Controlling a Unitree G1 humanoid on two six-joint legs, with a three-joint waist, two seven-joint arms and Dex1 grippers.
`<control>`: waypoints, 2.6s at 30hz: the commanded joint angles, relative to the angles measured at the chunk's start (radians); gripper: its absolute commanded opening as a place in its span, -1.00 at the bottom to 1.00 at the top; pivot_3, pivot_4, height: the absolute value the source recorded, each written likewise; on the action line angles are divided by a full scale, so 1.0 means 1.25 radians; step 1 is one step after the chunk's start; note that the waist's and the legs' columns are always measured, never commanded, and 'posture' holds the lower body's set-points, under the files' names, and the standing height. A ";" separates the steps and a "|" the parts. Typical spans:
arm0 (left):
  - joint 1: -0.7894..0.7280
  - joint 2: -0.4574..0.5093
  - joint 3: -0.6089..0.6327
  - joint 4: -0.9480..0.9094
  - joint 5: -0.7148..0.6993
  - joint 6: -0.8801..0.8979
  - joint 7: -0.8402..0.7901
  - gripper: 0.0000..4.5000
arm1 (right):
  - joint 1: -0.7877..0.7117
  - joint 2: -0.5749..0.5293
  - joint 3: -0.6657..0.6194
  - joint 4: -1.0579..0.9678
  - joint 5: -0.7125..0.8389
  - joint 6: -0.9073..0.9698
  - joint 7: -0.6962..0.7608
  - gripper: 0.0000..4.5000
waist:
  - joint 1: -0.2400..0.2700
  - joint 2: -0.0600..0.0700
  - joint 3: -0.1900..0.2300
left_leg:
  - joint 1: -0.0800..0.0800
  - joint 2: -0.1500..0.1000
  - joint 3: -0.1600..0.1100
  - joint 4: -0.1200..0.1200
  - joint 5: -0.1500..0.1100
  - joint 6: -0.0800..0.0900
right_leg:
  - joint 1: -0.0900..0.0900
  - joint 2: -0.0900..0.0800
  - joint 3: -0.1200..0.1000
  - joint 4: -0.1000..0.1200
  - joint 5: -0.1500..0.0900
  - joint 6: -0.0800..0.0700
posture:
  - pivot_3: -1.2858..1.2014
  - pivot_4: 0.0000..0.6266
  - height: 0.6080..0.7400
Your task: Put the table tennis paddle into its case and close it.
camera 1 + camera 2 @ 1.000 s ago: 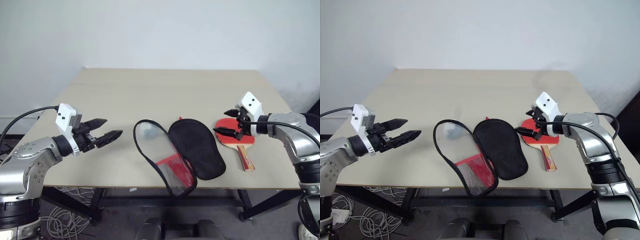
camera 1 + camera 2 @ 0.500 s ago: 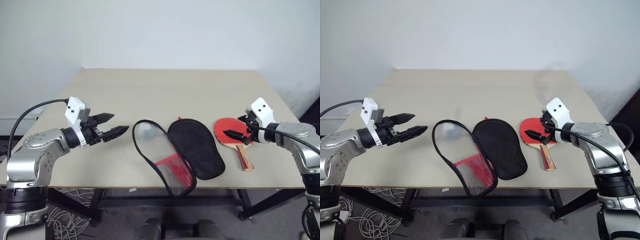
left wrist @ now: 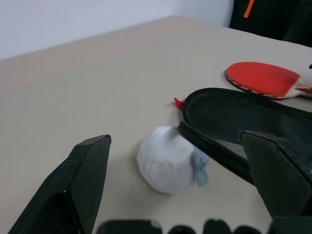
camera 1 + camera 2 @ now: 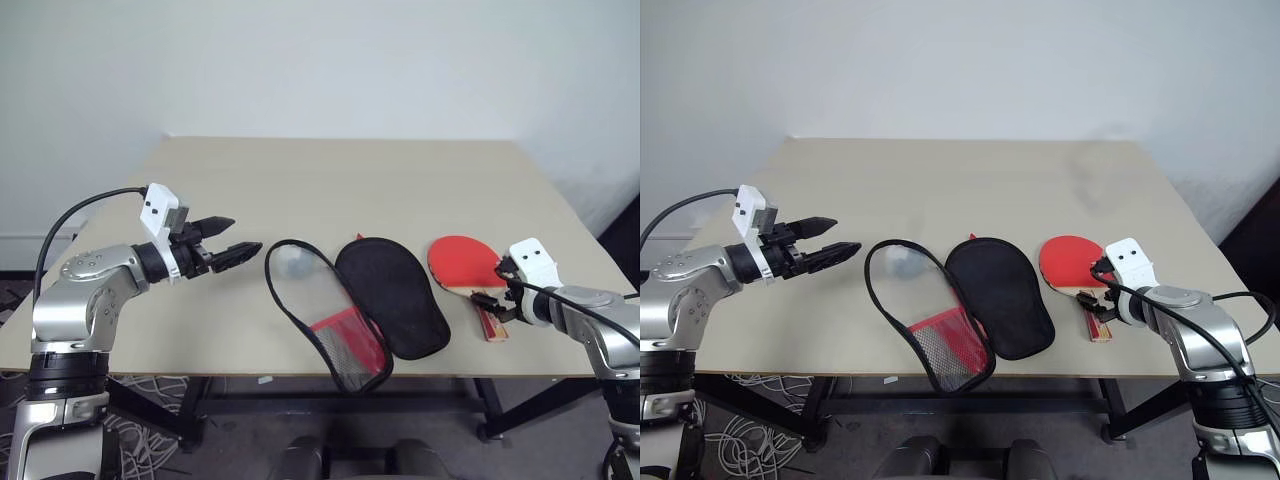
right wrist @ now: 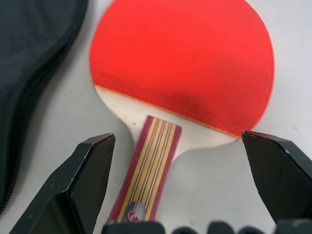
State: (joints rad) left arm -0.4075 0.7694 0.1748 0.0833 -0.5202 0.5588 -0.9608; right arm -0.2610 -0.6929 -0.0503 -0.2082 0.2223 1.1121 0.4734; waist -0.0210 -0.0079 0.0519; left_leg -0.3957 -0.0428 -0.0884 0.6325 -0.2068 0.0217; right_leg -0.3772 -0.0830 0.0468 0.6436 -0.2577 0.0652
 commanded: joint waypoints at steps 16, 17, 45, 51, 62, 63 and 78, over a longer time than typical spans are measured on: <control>-0.057 -0.009 -0.006 0.040 0.032 -0.044 -0.022 1.00 | -0.021 0.160 -0.101 0.032 0.001 0.049 -0.133 0.44 | -0.001 0.000 0.000 | 0.001 0.000 0.000 0.000 0.000 0.001 | 0.001 0.001 0.000 0.000 0.000 0.000 | 0.03 -1.00 0.91; -0.058 -0.011 -0.007 0.041 0.033 -0.044 -0.022 1.00 | -0.030 0.170 -0.111 0.039 0.003 0.049 -0.139 0.26 | -0.001 0.000 0.000 | 0.001 0.000 0.000 0.000 0.000 0.001 | 0.001 0.001 0.000 0.000 0.000 0.000 | 0.03 -1.00 0.91; -0.037 -0.019 0.002 0.021 0.030 -0.042 -0.016 1.00 | -0.108 0.370 -0.044 -0.218 0.135 0.198 -0.181 -0.47 | 0.000 0.000 0.000 | 0.000 0.000 -0.002 -0.001 0.000 0.001 | -0.004 0.002 0.002 0.002 0.000 0.000 | 0.03 -1.00 0.91; -0.038 -0.014 0.004 0.023 0.030 -0.041 -0.017 1.00 | -0.055 0.384 0.001 -0.210 0.123 0.199 -0.195 -0.47 | -0.001 0.000 0.000 | 0.000 0.000 -0.002 -0.001 0.000 0.000 | -0.004 0.002 0.003 0.002 0.000 0.000 | 0.03 -1.00 0.91; -0.049 -0.016 -0.002 0.031 0.033 -0.041 -0.019 1.00 | -0.053 0.415 0.018 -0.127 0.104 0.164 -0.218 -0.47 | -0.001 0.000 0.000 | 0.000 0.000 -0.002 -0.001 0.000 0.000 | -0.004 0.002 0.003 0.002 0.000 0.000 | 0.03 -1.00 0.91; -0.049 -0.017 -0.002 0.031 0.033 -0.040 -0.019 1.00 | -0.053 0.417 0.019 -0.123 0.101 0.162 -0.220 -0.47 | -0.001 0.000 0.000 | 0.000 0.000 -0.002 -0.001 0.000 0.000 | -0.004 0.002 0.003 0.002 0.000 0.000 | 0.03 -1.00 0.91; -0.047 -0.017 0.003 0.032 0.032 -0.041 -0.012 1.00 | -0.049 0.399 0.028 -0.138 0.107 0.185 -0.214 0.43 | -0.001 0.000 0.000 | 0.000 0.000 -0.002 -0.001 0.000 0.000 | -0.004 0.002 0.002 0.002 0.000 0.000 | 0.03 -1.00 0.91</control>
State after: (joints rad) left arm -0.4429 0.7398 0.1611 0.1453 -0.4798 0.5189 -0.9765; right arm -0.3055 -0.1785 -0.0089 -0.3420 0.3461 1.3329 0.2017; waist -0.0226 -0.0075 0.0518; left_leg -0.3952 -0.0423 -0.0907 0.6313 -0.2064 0.0221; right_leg -0.3822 -0.0804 0.0499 0.6460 -0.2574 0.0650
